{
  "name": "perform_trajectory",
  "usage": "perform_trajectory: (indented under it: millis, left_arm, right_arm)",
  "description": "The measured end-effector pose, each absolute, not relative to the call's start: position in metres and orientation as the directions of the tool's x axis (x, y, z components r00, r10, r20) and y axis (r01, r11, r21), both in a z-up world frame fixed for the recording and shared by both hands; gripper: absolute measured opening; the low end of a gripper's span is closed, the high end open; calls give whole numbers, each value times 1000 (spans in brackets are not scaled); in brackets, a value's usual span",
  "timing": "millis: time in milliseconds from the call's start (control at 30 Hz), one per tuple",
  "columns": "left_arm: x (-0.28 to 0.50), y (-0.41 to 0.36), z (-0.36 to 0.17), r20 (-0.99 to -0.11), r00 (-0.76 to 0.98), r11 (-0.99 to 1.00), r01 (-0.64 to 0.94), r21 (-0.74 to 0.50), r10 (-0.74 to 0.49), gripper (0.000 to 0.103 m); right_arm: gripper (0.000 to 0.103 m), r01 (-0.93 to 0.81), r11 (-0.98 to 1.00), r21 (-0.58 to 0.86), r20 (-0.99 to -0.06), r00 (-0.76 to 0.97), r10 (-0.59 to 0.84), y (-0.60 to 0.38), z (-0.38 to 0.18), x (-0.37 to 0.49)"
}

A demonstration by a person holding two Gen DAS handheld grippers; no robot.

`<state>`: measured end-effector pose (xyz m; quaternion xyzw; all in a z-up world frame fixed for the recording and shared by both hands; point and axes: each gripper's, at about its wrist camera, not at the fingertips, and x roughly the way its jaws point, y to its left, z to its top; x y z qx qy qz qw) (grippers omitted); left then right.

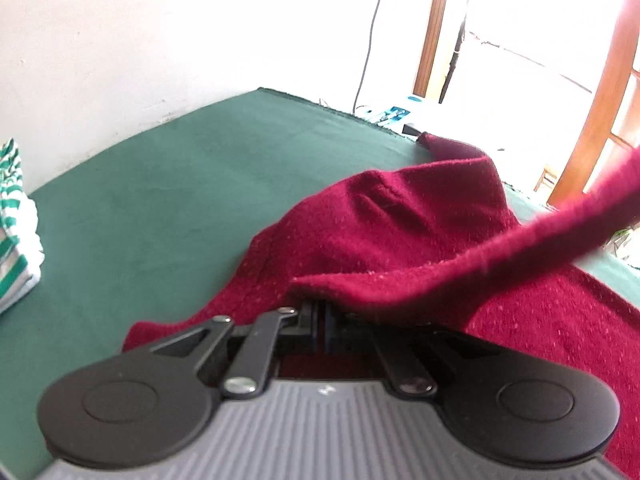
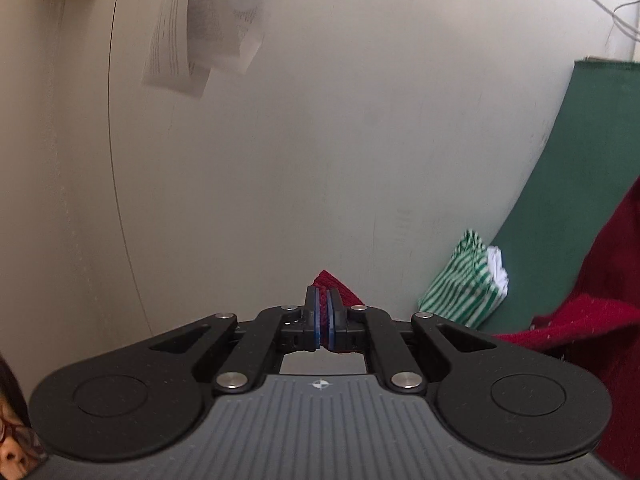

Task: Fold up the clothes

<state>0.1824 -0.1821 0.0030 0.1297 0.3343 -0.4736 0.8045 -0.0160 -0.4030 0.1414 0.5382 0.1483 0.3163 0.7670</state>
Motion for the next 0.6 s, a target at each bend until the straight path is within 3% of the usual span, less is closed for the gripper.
perform_trajectory:
  millis: [600]
  left_arm:
    - [143, -110, 6, -593, 289, 519, 814, -261, -751, 0]
  right_arm:
    - [4, -348, 132, 928, 80, 533, 842, -339, 126, -61]
